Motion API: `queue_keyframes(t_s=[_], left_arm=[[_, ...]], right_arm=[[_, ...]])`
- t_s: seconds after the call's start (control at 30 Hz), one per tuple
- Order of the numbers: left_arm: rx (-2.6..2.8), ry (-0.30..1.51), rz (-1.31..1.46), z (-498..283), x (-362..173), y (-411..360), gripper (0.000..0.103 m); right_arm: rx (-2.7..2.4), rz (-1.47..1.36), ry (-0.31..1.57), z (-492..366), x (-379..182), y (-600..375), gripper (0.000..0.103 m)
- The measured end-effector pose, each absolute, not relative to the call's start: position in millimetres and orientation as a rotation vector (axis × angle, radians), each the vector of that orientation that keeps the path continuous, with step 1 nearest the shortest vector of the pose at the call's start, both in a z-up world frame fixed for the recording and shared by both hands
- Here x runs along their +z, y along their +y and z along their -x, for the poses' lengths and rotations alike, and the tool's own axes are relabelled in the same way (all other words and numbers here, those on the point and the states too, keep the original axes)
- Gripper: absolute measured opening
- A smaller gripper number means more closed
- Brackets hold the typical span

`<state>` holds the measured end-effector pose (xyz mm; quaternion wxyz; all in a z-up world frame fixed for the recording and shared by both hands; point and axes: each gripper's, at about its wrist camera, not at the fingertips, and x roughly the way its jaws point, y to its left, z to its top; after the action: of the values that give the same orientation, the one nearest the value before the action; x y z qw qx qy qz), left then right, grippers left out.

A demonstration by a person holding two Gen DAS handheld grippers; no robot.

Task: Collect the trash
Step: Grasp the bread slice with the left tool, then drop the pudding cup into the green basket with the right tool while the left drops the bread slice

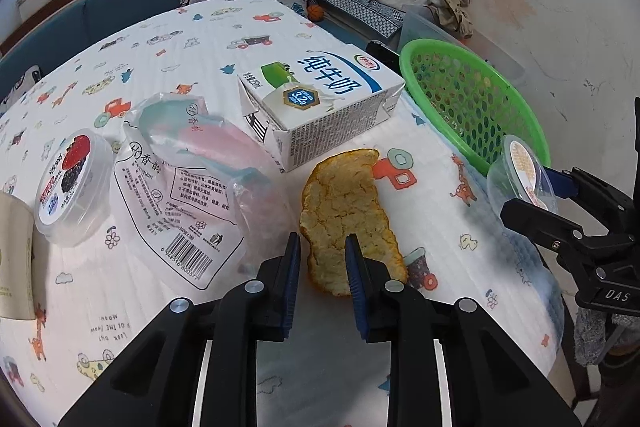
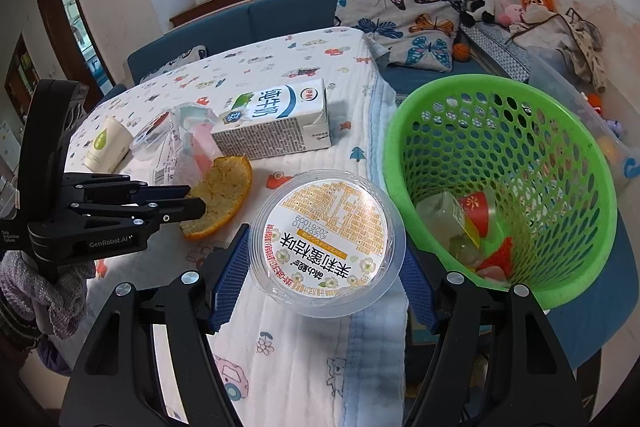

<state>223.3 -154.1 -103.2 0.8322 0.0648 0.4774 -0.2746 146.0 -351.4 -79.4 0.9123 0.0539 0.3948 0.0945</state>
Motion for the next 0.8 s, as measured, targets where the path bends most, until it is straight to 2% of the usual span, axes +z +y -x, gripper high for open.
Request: queue_keyframes(t_s=[0.23,0.3,0.33,0.4,0.8], left_arm=[[-0.58,1.042,-0.121,-224.4,-108.2,-156.7,0.024],[-0.577,1.038,-0.119,-223.9,-108.1,-158.4,0.018],[-0.571,1.032,-0.12,-223.3,-107.3,-158.7,0.011],[-0.565,1.025,-0.111,-222.8,-105.1,-158.2,0.008],[-0.618,0.922,-0.111,-209.3,-63.1,-165.1,0.007]], right_arm=[[0.191,-0.118,0.809,-145.4,-79.3,-352.6,0.069],[0.188,-0.12,0.81,-145.0,-79.6,-353.4,0.069],[0.186,-0.122,0.81,-144.7,-79.6,-353.9,0.069],[0.181,-0.124,0.807,-143.7,-78.9,-355.5,0.069],[0.114,-0.149,0.782,-142.3,-69.3,-384.3,0.069]])
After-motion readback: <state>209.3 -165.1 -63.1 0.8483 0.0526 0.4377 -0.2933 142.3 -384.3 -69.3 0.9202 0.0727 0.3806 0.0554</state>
